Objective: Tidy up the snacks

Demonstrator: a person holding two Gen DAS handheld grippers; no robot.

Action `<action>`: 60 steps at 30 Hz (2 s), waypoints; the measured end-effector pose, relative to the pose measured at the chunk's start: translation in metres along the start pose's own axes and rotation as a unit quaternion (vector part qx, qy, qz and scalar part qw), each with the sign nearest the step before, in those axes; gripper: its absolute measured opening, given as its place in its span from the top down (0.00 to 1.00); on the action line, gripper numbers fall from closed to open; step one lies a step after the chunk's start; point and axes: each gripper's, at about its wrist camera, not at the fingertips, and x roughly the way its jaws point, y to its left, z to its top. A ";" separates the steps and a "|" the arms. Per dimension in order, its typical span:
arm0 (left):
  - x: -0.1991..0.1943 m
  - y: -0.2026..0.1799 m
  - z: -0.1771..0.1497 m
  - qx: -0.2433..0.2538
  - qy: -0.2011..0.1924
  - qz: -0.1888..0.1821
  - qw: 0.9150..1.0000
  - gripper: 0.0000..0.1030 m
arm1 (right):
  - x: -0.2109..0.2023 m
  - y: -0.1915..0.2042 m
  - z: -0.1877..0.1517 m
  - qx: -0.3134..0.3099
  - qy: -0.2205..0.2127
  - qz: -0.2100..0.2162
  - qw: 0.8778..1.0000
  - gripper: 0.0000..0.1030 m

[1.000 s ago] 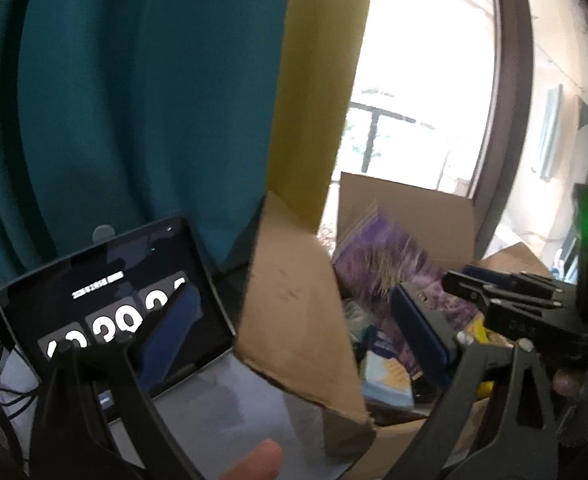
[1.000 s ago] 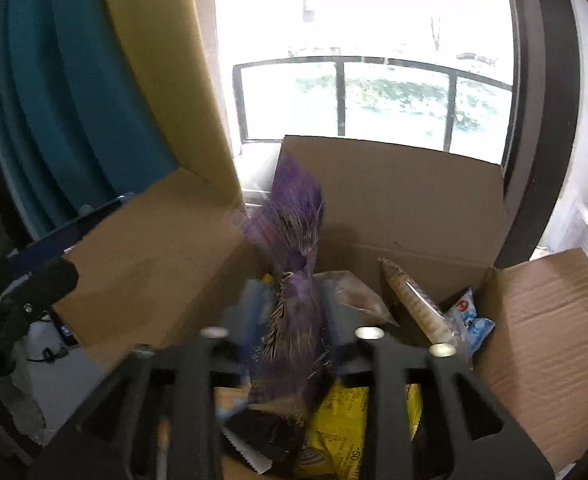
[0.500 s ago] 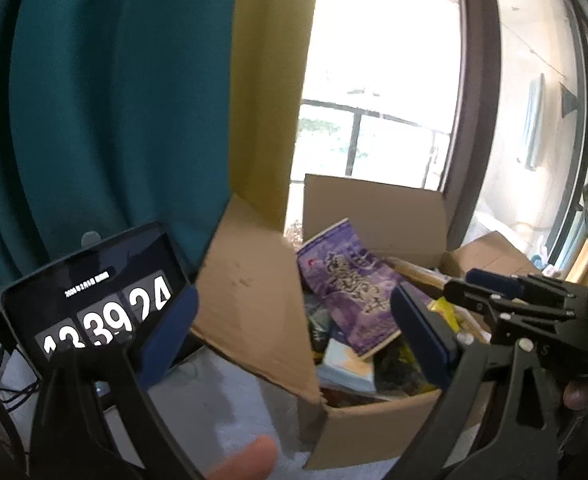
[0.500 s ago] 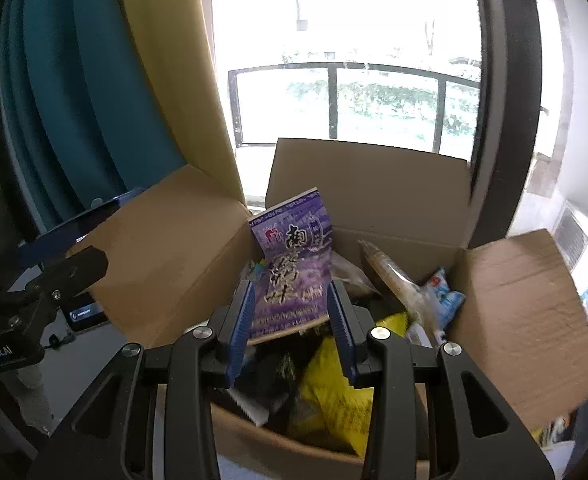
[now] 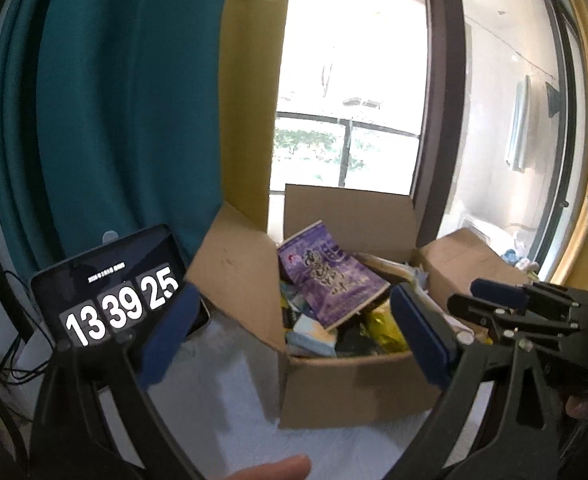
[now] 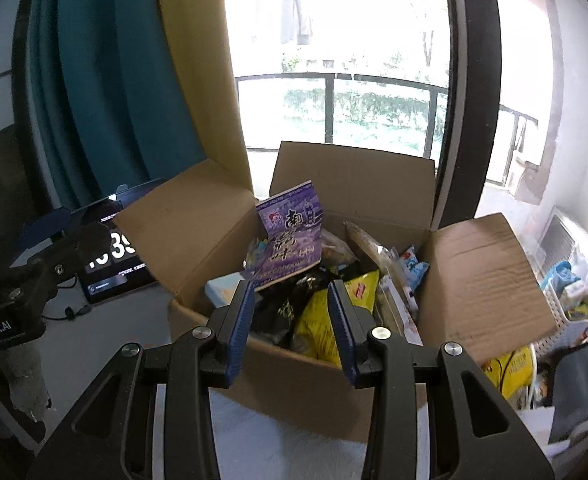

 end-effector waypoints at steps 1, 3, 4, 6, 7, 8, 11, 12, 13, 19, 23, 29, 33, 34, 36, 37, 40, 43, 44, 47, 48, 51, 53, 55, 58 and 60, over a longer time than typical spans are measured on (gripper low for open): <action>-0.005 -0.002 -0.004 0.001 0.003 0.000 1.000 0.05 | -0.005 0.001 -0.003 -0.002 -0.002 -0.002 1.000 0.61; -0.015 -0.005 -0.009 0.001 0.007 -0.005 1.000 0.05 | -0.016 0.001 -0.010 -0.002 -0.007 -0.005 1.000 0.61; -0.021 -0.007 -0.011 0.002 0.006 -0.007 1.000 0.05 | -0.021 0.001 -0.013 0.000 -0.009 -0.005 1.000 0.61; -0.031 -0.010 -0.016 0.003 0.004 -0.011 1.000 0.05 | -0.033 0.000 -0.021 0.004 -0.013 -0.009 1.000 0.61; -0.038 -0.013 -0.019 0.004 0.004 -0.015 1.000 0.05 | -0.037 0.000 -0.023 0.005 -0.014 -0.009 1.000 0.60; -0.043 -0.015 -0.022 0.005 0.004 -0.017 1.000 0.05 | -0.043 0.000 -0.027 0.007 -0.015 -0.011 1.000 0.60; -0.059 -0.020 -0.030 0.009 0.001 -0.022 1.000 0.05 | -0.061 0.000 -0.043 0.017 -0.019 -0.018 1.000 0.59; -0.065 -0.021 -0.033 0.008 0.001 -0.023 1.000 0.05 | -0.064 0.000 -0.047 0.019 -0.018 -0.020 0.999 0.58; -0.070 -0.023 -0.038 0.006 0.003 -0.027 1.000 0.05 | -0.069 0.001 -0.054 0.019 -0.016 -0.022 0.999 0.56; -0.098 -0.035 -0.061 0.015 0.001 -0.036 0.999 0.05 | -0.095 0.012 -0.088 -0.002 -0.021 -0.037 0.999 0.47; -0.116 -0.037 -0.075 0.027 -0.013 -0.035 0.999 0.05 | -0.122 0.018 -0.105 -0.024 -0.038 -0.060 0.997 0.40; -0.154 -0.030 -0.096 0.024 -0.047 -0.028 0.998 0.05 | -0.162 0.021 -0.130 -0.004 -0.058 -0.088 0.994 0.36; -0.180 -0.027 -0.105 0.018 -0.063 -0.026 0.998 0.05 | -0.191 0.029 -0.148 -0.012 -0.089 -0.116 0.989 0.35; -0.189 -0.027 -0.108 0.018 -0.071 -0.026 0.997 0.05 | -0.197 0.031 -0.151 -0.016 -0.097 -0.124 0.987 0.34; -0.200 -0.027 -0.110 0.020 -0.083 -0.021 0.996 0.05 | -0.209 0.033 -0.158 -0.003 -0.105 -0.125 0.987 0.33; -0.206 -0.027 -0.111 0.020 -0.092 -0.018 0.995 0.05 | -0.213 0.033 -0.160 0.001 -0.107 -0.121 0.987 0.32; -0.220 -0.026 -0.113 0.020 -0.105 -0.010 0.994 0.05 | -0.224 0.031 -0.164 0.018 -0.109 -0.123 0.986 0.30; -0.224 -0.027 -0.109 0.025 -0.106 -0.001 0.994 0.05 | -0.231 0.031 -0.165 0.019 -0.111 -0.125 0.986 0.29; -0.226 -0.027 -0.109 0.025 -0.106 0.001 0.994 0.05 | -0.234 0.030 -0.164 0.023 -0.115 -0.127 0.985 0.29; -0.231 -0.026 -0.105 0.025 -0.112 0.006 0.993 0.05 | -0.242 0.029 -0.164 0.030 -0.127 -0.127 0.983 0.29; -0.234 -0.026 -0.104 0.025 -0.117 0.007 0.993 0.05 | -0.242 0.029 -0.164 0.030 -0.129 -0.127 0.983 0.29; -0.239 -0.025 -0.102 0.026 -0.129 0.007 0.991 0.05 | -0.240 0.028 -0.165 0.031 -0.126 -0.126 0.983 0.29; -0.241 -0.025 -0.102 0.026 -0.133 0.008 0.991 0.05 | -0.238 0.027 -0.166 0.034 -0.125 -0.124 0.984 0.28; -0.241 -0.025 -0.102 0.028 -0.133 0.008 0.991 0.05 | -0.239 0.027 -0.168 0.037 -0.126 -0.124 0.984 0.28; -0.241 -0.025 -0.102 0.029 -0.131 0.007 0.991 0.05 | -0.241 0.027 -0.168 0.040 -0.130 -0.123 0.983 0.28; -0.241 -0.025 -0.102 0.030 -0.132 0.006 0.991 0.05 | -0.242 0.028 -0.168 0.039 -0.132 -0.121 0.983 0.28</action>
